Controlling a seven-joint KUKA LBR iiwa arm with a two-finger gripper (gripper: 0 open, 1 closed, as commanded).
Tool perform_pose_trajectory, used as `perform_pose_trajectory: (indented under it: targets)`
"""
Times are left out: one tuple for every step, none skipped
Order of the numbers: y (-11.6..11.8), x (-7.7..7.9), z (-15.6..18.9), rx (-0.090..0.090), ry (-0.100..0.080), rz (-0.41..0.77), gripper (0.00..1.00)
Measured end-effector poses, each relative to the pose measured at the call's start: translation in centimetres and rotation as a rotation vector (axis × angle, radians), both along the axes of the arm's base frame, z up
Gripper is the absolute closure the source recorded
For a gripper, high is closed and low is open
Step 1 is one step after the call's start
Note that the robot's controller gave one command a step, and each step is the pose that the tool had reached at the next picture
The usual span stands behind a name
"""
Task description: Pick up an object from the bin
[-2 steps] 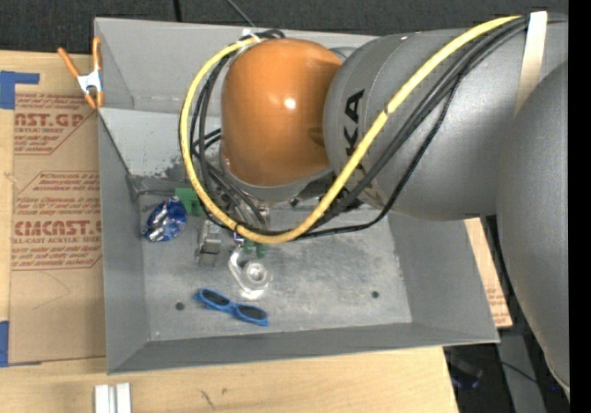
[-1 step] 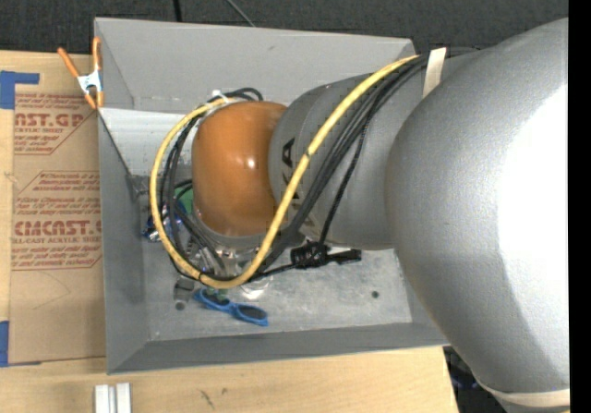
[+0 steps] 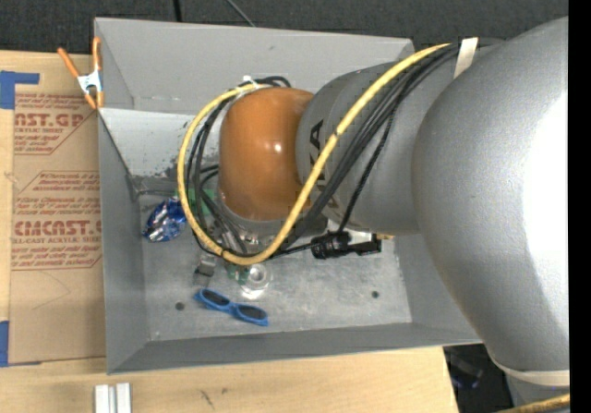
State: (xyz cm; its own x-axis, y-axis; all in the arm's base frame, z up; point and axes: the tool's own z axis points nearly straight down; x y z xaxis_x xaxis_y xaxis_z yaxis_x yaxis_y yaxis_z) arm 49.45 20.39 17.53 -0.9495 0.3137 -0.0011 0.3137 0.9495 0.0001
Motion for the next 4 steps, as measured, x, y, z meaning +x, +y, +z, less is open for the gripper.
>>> perform_pose_trajectory:
  targets:
    - [0.1,0.0,0.0,0.000,0.000,0.002,0.00]
    - [-3.8,-1.4,0.5,-0.001,0.001,0.228,0.00]
    - [-5.8,-0.7,-10.9,0.000,0.002,0.331,0.00]
    - [-5.7,-0.6,-10.6,0.001,0.001,0.331,1.00]
